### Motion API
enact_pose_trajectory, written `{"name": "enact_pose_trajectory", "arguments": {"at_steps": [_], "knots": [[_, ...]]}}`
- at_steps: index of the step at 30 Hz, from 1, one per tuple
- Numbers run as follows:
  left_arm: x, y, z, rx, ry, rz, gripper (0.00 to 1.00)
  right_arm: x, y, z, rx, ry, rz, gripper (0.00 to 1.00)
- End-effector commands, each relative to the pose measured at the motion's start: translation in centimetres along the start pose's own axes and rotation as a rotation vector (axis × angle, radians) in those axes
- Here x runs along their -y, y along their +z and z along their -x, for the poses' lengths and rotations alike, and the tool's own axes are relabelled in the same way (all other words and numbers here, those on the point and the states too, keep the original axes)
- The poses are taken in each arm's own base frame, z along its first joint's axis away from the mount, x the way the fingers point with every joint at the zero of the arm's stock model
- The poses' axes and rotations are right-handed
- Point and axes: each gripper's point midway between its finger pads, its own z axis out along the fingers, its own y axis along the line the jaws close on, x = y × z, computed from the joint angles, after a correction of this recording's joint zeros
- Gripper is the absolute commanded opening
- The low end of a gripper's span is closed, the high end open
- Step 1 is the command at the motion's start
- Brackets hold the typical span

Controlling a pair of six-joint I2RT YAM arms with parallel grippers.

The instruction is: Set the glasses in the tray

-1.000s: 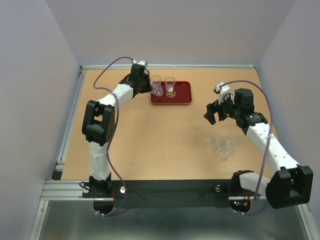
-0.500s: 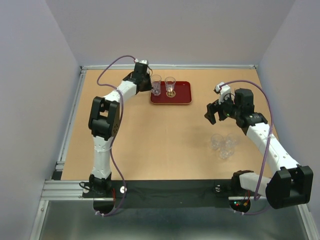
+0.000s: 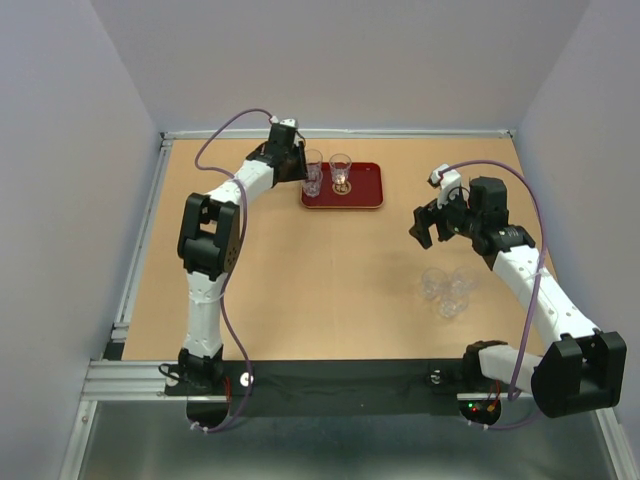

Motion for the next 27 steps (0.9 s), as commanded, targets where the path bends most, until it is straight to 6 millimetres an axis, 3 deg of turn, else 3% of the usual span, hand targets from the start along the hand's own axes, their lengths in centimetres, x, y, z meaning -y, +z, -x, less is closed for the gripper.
{"name": "enact_pose_trajectory", "arguments": {"at_steps": [1,4,10,11,12,13,14,16,19,27], "knots": [[2.6,-3.9,4.8,0.118,0.023,-0.070,0.50,0.5,0.1,0.3,0.020,-0.021,-0.016,0.92],[3.2,-5.2,5.7,0.144,0.035,-0.089,0.55,0.5,0.2,0.2,0.017,-0.024,-0.014,0.93],[4.0,-10.7,8.5,0.264,0.073,-0.122,0.69,0.3,0.4,-0.4,0.004,-0.039,0.005,0.96],[3.8,-11.5,8.7,0.279,0.071,-0.118,0.70,0.3,0.5,-0.5,0.001,-0.042,0.007,0.96],[3.1,-11.5,7.5,0.267,0.085,-0.099,0.71,0.3,0.6,-0.7,-0.004,-0.049,0.010,0.96],[3.1,-13.7,8.4,0.311,0.093,-0.106,0.73,0.3,0.6,-0.9,-0.009,-0.051,0.010,0.96],[3.2,-14.7,8.6,0.340,0.110,-0.112,0.75,0.2,0.7,-1.0,-0.014,-0.058,0.017,0.96],[2.3,-16.5,8.5,0.381,0.125,-0.087,0.77,0.1,0.7,-1.4,-0.023,-0.064,0.029,0.96],[0.6,-21.2,6.8,0.453,0.163,-0.061,0.85,0.0,0.7,-1.7,-0.034,-0.069,0.046,0.96],[-3.9,-30.7,3.6,0.646,0.177,0.027,0.97,-1.1,-0.1,-2.4,-0.137,-0.102,0.143,0.94]]}}
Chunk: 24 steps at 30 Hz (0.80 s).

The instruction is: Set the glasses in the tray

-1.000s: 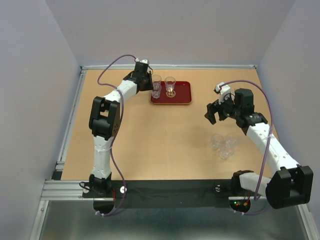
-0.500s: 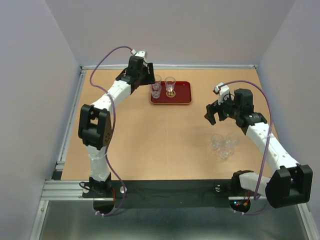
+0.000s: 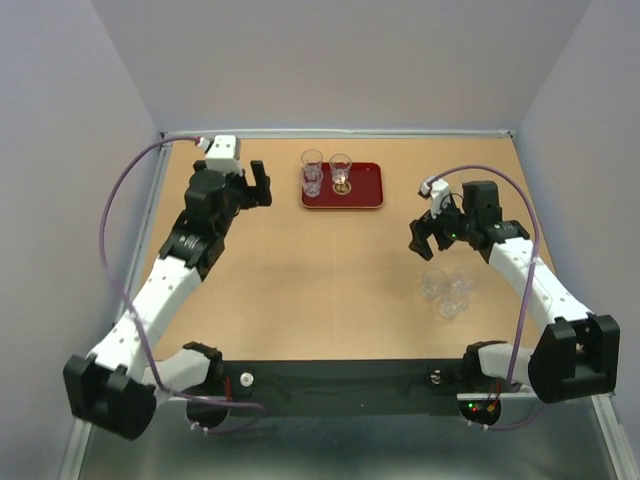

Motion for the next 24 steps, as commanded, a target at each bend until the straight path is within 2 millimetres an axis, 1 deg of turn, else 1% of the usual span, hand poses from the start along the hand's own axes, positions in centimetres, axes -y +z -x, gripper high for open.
{"name": "enact_pose_trajectory", "arguments": {"at_steps": [1,2,3,5,6,8,9,11,12,14,17,19,22,23,24], "knots": [[-2.2,-4.1,1.6,0.133,0.042,0.064,0.97,-0.8,-1.2,-0.2,-0.080,-0.052,0.083,0.94],[-2.6,-5.4,1.2,0.153,0.060,0.062,0.98,-0.5,-1.4,-0.1,-0.103,-0.061,0.081,0.93],[-2.9,-6.0,1.1,0.165,0.070,0.069,0.98,-0.9,-1.8,-1.1,-0.150,-0.068,0.103,0.92],[-3.7,-7.3,0.4,0.179,0.079,0.095,0.99,-1.2,-2.2,-1.8,-0.191,-0.078,0.121,0.91],[-4.2,-7.8,0.1,0.182,0.082,0.118,0.99,-1.5,-2.6,-2.3,-0.221,-0.085,0.136,0.91],[-4.7,-8.6,-0.7,0.188,0.080,0.126,0.99,-1.8,-3.1,-2.7,-0.248,-0.096,0.153,0.89],[-4.8,-8.8,-0.8,0.199,0.077,0.125,0.99,-1.9,-3.2,-2.9,-0.261,-0.099,0.163,0.87],[-4.6,-9.3,-1.0,0.215,0.075,0.105,0.99,-2.2,-3.7,-3.6,-0.296,-0.109,0.178,0.84],[-4.5,-9.5,-0.9,0.221,0.074,0.104,0.99,-2.5,-4.0,-4.1,-0.316,-0.107,0.192,0.82],[-4.8,-9.8,-0.6,0.234,0.070,0.116,0.99,-2.6,-4.4,-4.5,-0.333,-0.138,0.201,0.82],[-4.6,-9.8,-0.5,0.235,0.070,0.108,0.99,-3.2,-5.1,-5.5,-0.356,-0.194,0.236,0.76],[-4.5,-9.9,-0.4,0.237,0.070,0.103,0.99,-3.4,-5.3,-6.1,-0.364,-0.231,0.251,0.75],[-4.5,-9.9,-0.5,0.237,0.070,0.100,0.99,-3.6,-5.1,-7.3,-0.387,-0.267,0.279,0.68],[-4.5,-9.8,-0.5,0.235,0.071,0.099,0.99,-3.6,-4.9,-7.9,-0.402,-0.273,0.291,0.64],[-4.5,-9.9,-0.5,0.237,0.070,0.098,0.99,-3.5,-4.9,-8.1,-0.408,-0.290,0.297,0.63]]}}
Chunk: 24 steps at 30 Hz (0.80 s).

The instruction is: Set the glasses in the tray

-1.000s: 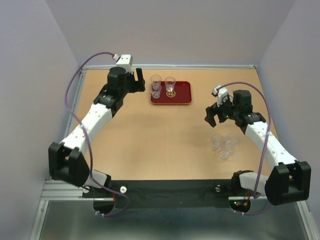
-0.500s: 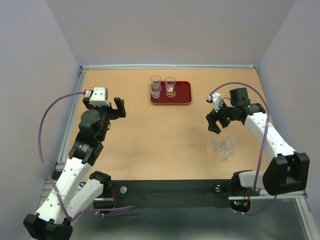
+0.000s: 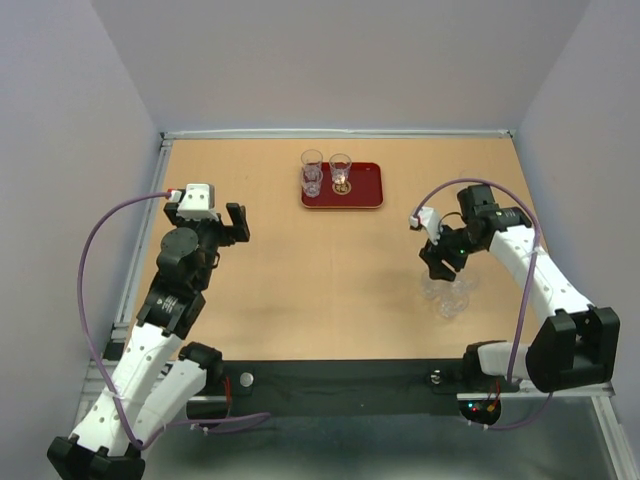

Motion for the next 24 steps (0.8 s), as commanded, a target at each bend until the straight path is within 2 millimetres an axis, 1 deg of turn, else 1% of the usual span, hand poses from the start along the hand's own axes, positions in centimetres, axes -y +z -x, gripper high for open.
{"name": "enact_pose_trajectory", "arguments": {"at_steps": [1,2,3,6,15,19,22,24], "knots": [[-0.2,-0.1,1.6,0.061,-0.001,0.003,0.99,-0.7,0.5,-2.0,-0.055,-0.070,0.043,0.62],[-0.2,-0.1,1.6,0.062,0.000,0.003,0.99,-0.6,0.5,-2.0,-0.055,-0.076,0.042,0.62],[-0.2,-0.1,1.6,0.062,0.000,0.005,0.99,-0.6,0.9,-2.2,-0.061,-0.074,0.053,0.59],[-0.3,-0.1,1.5,0.061,0.000,0.008,0.99,-0.3,1.4,-2.4,-0.068,-0.068,0.046,0.57],[-0.1,-0.1,1.4,0.058,0.001,0.001,0.98,1.1,2.6,-2.3,-0.058,-0.059,0.008,0.54],[0.0,-0.1,1.5,0.059,0.001,-0.004,0.98,1.4,3.2,-2.8,-0.069,-0.045,0.004,0.52],[0.0,-0.1,1.4,0.057,0.001,-0.007,0.98,1.4,3.0,-2.3,-0.054,-0.039,-0.001,0.49],[0.1,0.0,1.4,0.057,0.001,-0.009,0.98,1.4,2.3,-1.5,-0.020,-0.057,-0.019,0.49]]}}
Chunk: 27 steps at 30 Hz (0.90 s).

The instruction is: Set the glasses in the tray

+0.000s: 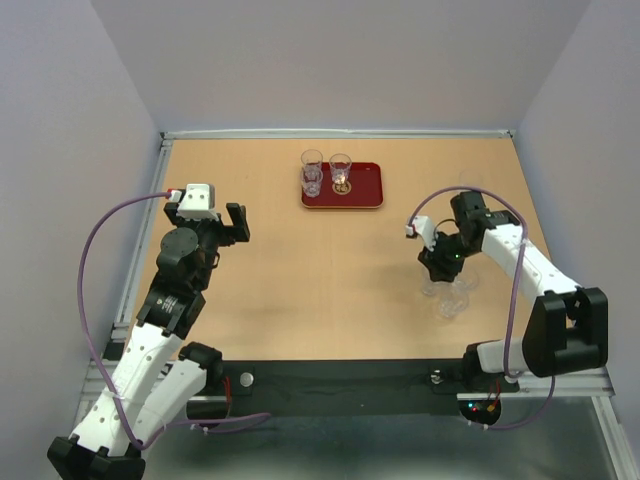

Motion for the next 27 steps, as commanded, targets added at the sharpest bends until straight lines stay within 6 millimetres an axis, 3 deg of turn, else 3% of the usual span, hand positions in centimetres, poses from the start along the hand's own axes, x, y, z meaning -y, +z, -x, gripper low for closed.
{"name": "enact_pose_trajectory", "arguments": {"at_steps": [1,6,10,19,27], "knots": [[0.1,0.0,1.4,0.056,0.002,-0.008,0.98,0.7,-1.2,1.4,0.068,-0.015,-0.063,0.49],[0.2,0.0,1.3,0.054,0.002,-0.013,0.98,0.7,-3.3,2.8,0.116,-0.025,-0.110,0.49],[0.2,0.1,1.3,0.053,0.003,-0.014,0.98,0.6,-3.8,3.2,0.131,-0.027,-0.118,0.50],[0.2,0.0,1.2,0.053,0.003,-0.014,0.98,3.2,-1.9,1.1,0.023,0.049,-0.186,0.50],[0.3,0.0,1.4,0.057,0.002,-0.021,0.98,3.8,-0.7,0.4,0.003,0.067,-0.194,0.49]]}}
